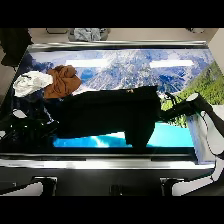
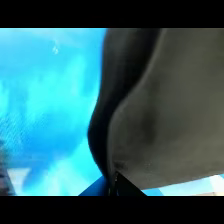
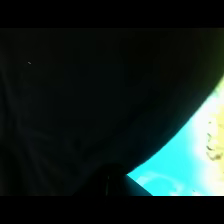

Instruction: Fold the shirts.

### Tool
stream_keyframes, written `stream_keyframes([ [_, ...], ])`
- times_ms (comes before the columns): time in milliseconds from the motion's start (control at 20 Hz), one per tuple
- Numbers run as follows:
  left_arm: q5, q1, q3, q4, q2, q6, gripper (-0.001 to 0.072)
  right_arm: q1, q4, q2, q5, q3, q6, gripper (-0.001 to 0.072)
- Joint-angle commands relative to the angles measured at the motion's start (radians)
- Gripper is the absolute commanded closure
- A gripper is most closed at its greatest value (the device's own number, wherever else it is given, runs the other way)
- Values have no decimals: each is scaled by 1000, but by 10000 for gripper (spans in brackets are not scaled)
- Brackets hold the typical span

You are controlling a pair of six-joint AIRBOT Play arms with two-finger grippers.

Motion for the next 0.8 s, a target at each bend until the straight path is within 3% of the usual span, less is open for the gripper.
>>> stream_keyframes([
  [0, -32, 2, 114, 63, 41, 30, 673, 20, -5, 54, 11, 44, -68, 667],
  [200, -3, -21, 551, 43, 242, 30, 673, -8, -135, 363, -44, 280, -248, 667],
  [350, 217, -38, 901, 42, 390, -46, 673, -11, -322, 682, -270, 491, -247, 666],
  [450, 317, -37, 1044, 43, 481, -68, 674, -10, -360, 881, -439, 541, -246, 666],
  [550, 315, -37, 1075, 42, 570, -82, 674, -10, -379, 1030, -477, 543, -218, 667],
  [750, 182, -37, 1074, 60, 661, -86, 674, -10, -460, 1172, -388, 544, -120, 667],
])
